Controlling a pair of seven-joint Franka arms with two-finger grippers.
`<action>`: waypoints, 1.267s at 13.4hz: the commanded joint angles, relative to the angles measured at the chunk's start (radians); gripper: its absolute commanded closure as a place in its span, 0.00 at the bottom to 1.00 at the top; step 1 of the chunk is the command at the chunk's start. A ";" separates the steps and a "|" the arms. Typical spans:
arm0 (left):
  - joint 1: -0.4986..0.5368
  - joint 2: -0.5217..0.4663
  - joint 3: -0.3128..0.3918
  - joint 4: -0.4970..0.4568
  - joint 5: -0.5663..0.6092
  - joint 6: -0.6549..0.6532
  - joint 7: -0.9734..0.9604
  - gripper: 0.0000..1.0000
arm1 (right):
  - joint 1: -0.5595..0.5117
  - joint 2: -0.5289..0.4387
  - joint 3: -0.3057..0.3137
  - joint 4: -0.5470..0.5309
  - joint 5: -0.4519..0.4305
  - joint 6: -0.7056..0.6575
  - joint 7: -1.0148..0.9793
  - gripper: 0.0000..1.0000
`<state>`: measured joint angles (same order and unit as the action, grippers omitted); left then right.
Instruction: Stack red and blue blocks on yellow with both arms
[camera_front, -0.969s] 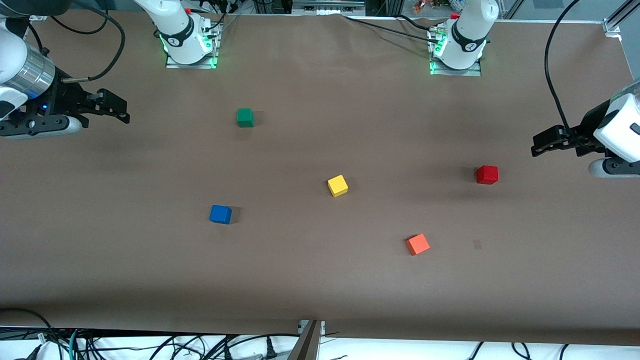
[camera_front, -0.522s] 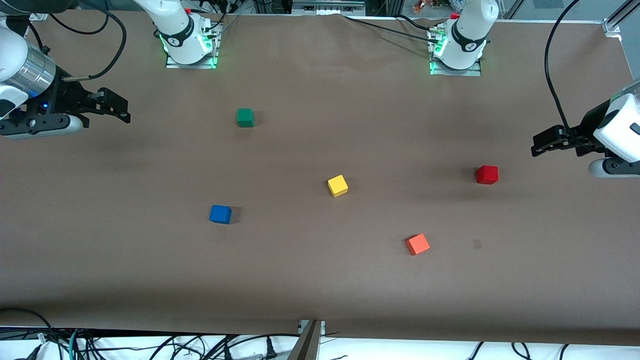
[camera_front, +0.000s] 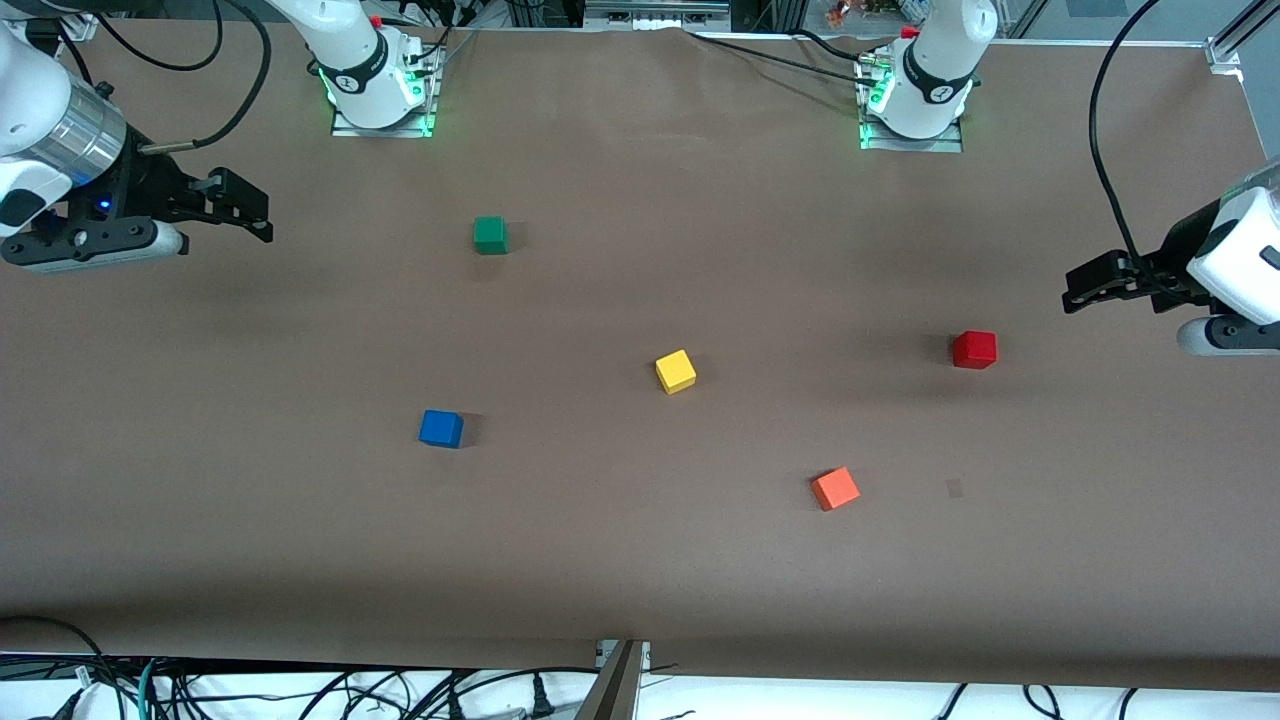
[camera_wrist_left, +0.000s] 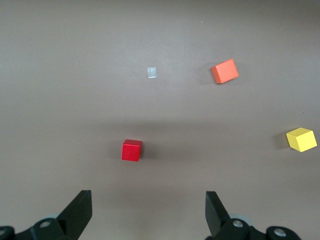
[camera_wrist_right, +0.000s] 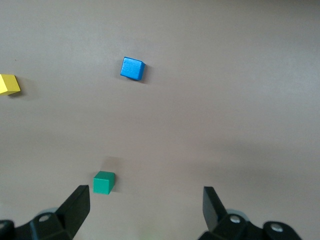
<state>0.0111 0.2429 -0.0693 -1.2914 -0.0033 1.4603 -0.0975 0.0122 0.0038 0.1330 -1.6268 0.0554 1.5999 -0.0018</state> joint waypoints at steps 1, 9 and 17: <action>-0.003 0.012 0.002 0.027 0.009 -0.009 0.005 0.00 | 0.000 0.001 -0.001 0.013 -0.002 -0.009 -0.003 0.00; 0.007 0.015 0.002 0.026 0.009 -0.009 0.005 0.00 | 0.002 -0.001 -0.001 0.015 0.001 -0.008 0.000 0.00; 0.006 0.105 0.002 0.001 0.013 0.002 0.015 0.00 | 0.000 0.001 -0.001 0.013 0.000 -0.009 0.000 0.00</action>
<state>0.0167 0.2899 -0.0667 -1.2957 -0.0033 1.4598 -0.0955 0.0123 0.0041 0.1327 -1.6265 0.0553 1.5999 -0.0018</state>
